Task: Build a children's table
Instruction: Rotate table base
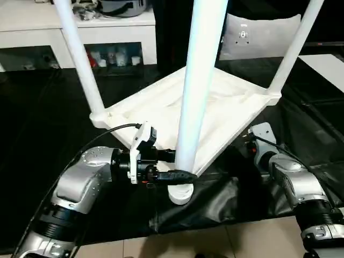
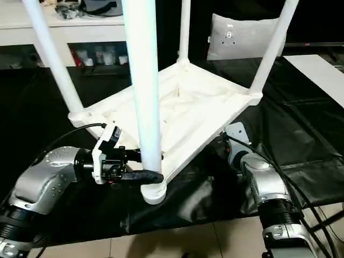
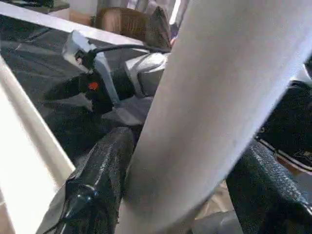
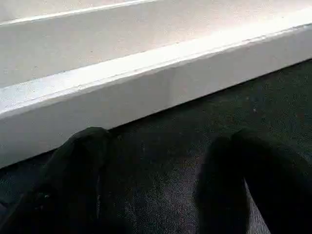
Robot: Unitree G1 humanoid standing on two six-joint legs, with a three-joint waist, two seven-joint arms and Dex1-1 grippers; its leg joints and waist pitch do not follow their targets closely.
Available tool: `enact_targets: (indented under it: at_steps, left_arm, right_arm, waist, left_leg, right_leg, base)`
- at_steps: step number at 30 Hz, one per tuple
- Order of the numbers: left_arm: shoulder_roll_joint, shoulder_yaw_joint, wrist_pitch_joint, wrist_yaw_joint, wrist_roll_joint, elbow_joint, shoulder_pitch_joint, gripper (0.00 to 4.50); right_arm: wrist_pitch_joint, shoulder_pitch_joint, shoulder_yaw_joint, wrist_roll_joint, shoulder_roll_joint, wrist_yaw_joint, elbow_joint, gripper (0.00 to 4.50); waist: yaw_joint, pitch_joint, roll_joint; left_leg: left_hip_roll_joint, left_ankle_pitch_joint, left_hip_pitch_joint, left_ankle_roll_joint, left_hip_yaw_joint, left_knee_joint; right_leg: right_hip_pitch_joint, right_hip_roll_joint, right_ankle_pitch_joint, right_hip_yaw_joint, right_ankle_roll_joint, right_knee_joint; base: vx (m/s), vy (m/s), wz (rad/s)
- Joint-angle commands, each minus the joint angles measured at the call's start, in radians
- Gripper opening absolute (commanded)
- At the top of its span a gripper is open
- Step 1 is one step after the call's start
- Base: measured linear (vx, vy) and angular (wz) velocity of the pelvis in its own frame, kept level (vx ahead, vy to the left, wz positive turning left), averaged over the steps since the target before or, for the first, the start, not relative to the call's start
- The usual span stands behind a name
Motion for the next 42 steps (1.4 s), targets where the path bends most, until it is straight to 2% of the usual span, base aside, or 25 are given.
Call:
enact_targets:
  at_steps: [1, 2, 5, 11, 15, 17, 23, 25, 27, 28, 29, 31, 33, 36, 41, 42]
  left_arm:
    - [-0.017, -0.042, 0.012, -0.005, -0.030, -0.047, -0.014, 3.07]
    - [-0.024, -0.048, 0.016, -0.001, -0.033, -0.053, -0.015, 3.07]
    - [-0.034, -0.052, 0.027, 0.005, -0.036, -0.064, -0.016, 3.07]
    - [-0.046, -0.054, 0.040, 0.008, -0.042, -0.082, -0.015, 3.07]
    - [-0.059, -0.060, 0.040, 0.017, -0.043, -0.087, -0.019, 3.07]
    - [-0.073, -0.063, 0.035, 0.025, -0.041, -0.084, -0.025, 3.07]
    - [-0.098, -0.070, 0.016, 0.039, -0.029, -0.071, -0.039, 3.07]
    - [-0.118, -0.071, -0.017, 0.062, -0.005, -0.049, -0.052, 3.07]
    - [-0.168, -0.059, -0.115, 0.177, 0.090, 0.035, -0.088, 3.07]
    - [-0.171, -0.058, -0.121, 0.186, 0.097, 0.041, -0.091, 3.07]
    - [-0.204, -0.038, -0.189, 0.291, 0.161, 0.121, -0.126, 3.07]
    - [-0.213, -0.029, -0.208, 0.321, 0.175, 0.150, -0.139, 3.07]
    - [-0.220, -0.021, -0.250, 0.366, 0.204, 0.191, -0.156, 3.07]
    - [-0.232, -0.006, -0.309, 0.452, 0.248, 0.241, -0.180, 3.07]
    - [-0.238, 0.005, -0.336, 0.519, 0.290, 0.285, -0.190, 3.07]
    - [-0.239, 0.001, -0.353, 0.527, 0.306, 0.297, -0.188, 3.07]
  right_arm:
    - [-0.033, -0.011, 0.064, 0.011, 0.043, 0.062, -0.049, 4.50]
    - [-0.049, -0.014, 0.088, 0.002, 0.054, 0.080, -0.051, 4.50]
    - [-0.065, -0.027, 0.111, -0.014, 0.076, 0.100, -0.043, 4.50]
    - [-0.107, -0.056, 0.141, -0.037, 0.100, 0.128, -0.018, 4.50]
    - [-0.135, -0.078, 0.161, -0.052, 0.114, 0.153, -0.001, 4.50]
    - [-0.151, -0.094, 0.163, -0.061, 0.124, 0.164, 0.018, 4.50]
    - [-0.187, -0.108, 0.183, -0.065, 0.135, 0.203, 0.037, 4.50]
    - [-0.208, -0.110, 0.195, -0.072, 0.140, 0.216, 0.039, 4.50]
    - [-0.214, -0.123, 0.181, -0.099, 0.151, 0.164, 0.073, 4.50]
    - [-0.214, -0.124, 0.180, -0.100, 0.151, 0.161, 0.074, 4.50]
    - [-0.202, -0.125, 0.162, -0.097, 0.150, 0.131, 0.083, 4.50]
    - [-0.193, -0.122, 0.152, -0.093, 0.148, 0.120, 0.083, 4.50]
    - [-0.175, -0.109, 0.126, -0.083, 0.134, 0.097, 0.077, 4.50]
    - [-0.163, -0.083, 0.077, -0.069, 0.102, 0.058, 0.070, 4.50]
    - [-0.181, -0.041, 0.041, -0.068, 0.057, 0.054, 0.051, 4.50]
    - [-0.161, -0.028, 0.025, -0.057, 0.047, 0.064, 0.036, 4.50]
  waist:
    - [0.006, -0.069, -0.014]
    - [0.002, -0.070, -0.015]
    - [-0.007, -0.067, -0.017]
    - [-0.017, -0.064, -0.015]
    - [-0.017, -0.064, -0.016]
    - [-0.017, -0.067, -0.021]
    - [-0.010, -0.070, -0.021]
    - [-0.010, -0.070, -0.022]
    - [-0.012, -0.068, -0.024]
    - [-0.013, -0.066, -0.024]
    - [-0.014, -0.062, -0.024]
    - [-0.015, -0.061, -0.027]
    - [-0.015, -0.063, -0.029]
    - [-0.011, -0.064, -0.026]
    - [-0.003, -0.067, -0.029]
    - [-0.004, -0.067, -0.030]
  left_leg:
    - [0.008, -0.109, -0.020, 0.070, 0.009, -0.063]
    - [0.008, -0.109, -0.021, 0.073, 0.009, -0.062]
    - [0.008, -0.120, -0.022, 0.072, 0.008, -0.062]
    - [0.008, -0.165, -0.017, 0.065, 0.007, -0.062]
    - [0.010, -0.160, -0.016, 0.067, 0.007, -0.063]
    - [0.011, -0.140, -0.017, 0.067, 0.009, -0.061]
    - [0.011, -0.107, -0.018, 0.076, 0.010, -0.059]
    - [0.011, -0.101, -0.022, 0.081, 0.010, -0.057]
    - [0.009, -0.116, -0.021, 0.080, 0.011, -0.056]
    - [0.009, -0.128, -0.020, 0.077, 0.011, -0.056]
    - [0.006, -0.173, -0.019, 0.063, 0.011, -0.055]
    - [0.003, -0.193, -0.021, 0.057, 0.008, -0.055]
    - [-0.001, -0.198, -0.020, 0.056, 0.007, -0.051]
    - [0.000, -0.195, -0.015, 0.067, 0.008, -0.050]
    - [0.001, -0.193, -0.020, 0.071, 0.008, -0.049]
    - [-0.002, -0.184, -0.028, 0.076, 0.007, -0.049]
  right_leg:
    - [0.071, -0.046, -0.331, 0.049, -0.153, -0.060]
    - [0.072, -0.047, -0.322, 0.050, -0.159, -0.059]
    - [0.072, -0.046, -0.339, 0.050, -0.160, -0.061]
    - [0.065, -0.045, -0.423, 0.048, -0.138, -0.071]
    - [0.064, -0.044, -0.397, 0.050, -0.148, -0.067]
    - [0.065, -0.045, -0.353, 0.053, -0.166, -0.061]
    - [0.068, -0.045, -0.291, 0.057, -0.187, -0.052]
    - [0.069, -0.045, -0.275, 0.057, -0.192, -0.050]
    - [0.065, -0.042, -0.303, 0.056, -0.183, -0.056]
    - [0.064, -0.042, -0.324, 0.055, -0.178, -0.060]
    - [0.062, -0.041, -0.412, 0.051, -0.139, -0.071]
    - [0.064, -0.042, -0.470, 0.047, -0.105, -0.077]
    - [0.060, -0.044, -0.522, 0.044, -0.062, -0.087]
    - [0.052, -0.041, -0.528, 0.041, -0.057, -0.093]
    - [0.055, -0.040, -0.500, 0.039, -0.060, -0.087]
    - [0.060, -0.039, -0.499, 0.037, -0.052, -0.088]
  base:
    - [0.000, 0.000, 0.00]
    - [0.000, 0.000, 0.00]
    - [0.000, 0.000, 0.00]
    - [0.000, 0.000, 0.00]
    - [0.000, 0.000, 0.00]
    - [0.000, 0.000, 0.00]
    - [0.000, 0.000, 0.00]
    - [0.000, 0.000, 0.00]
    - [0.000, 0.000, 0.00]
    - [0.000, 0.000, 0.00]
    - [0.000, 0.000, 0.00]
    - [0.000, 0.000, 0.00]
    - [0.000, 0.000, 0.00]
    - [0.000, 0.000, 0.00]
    - [0.000, 0.000, 0.00]
    - [0.000, 0.000, 0.00]
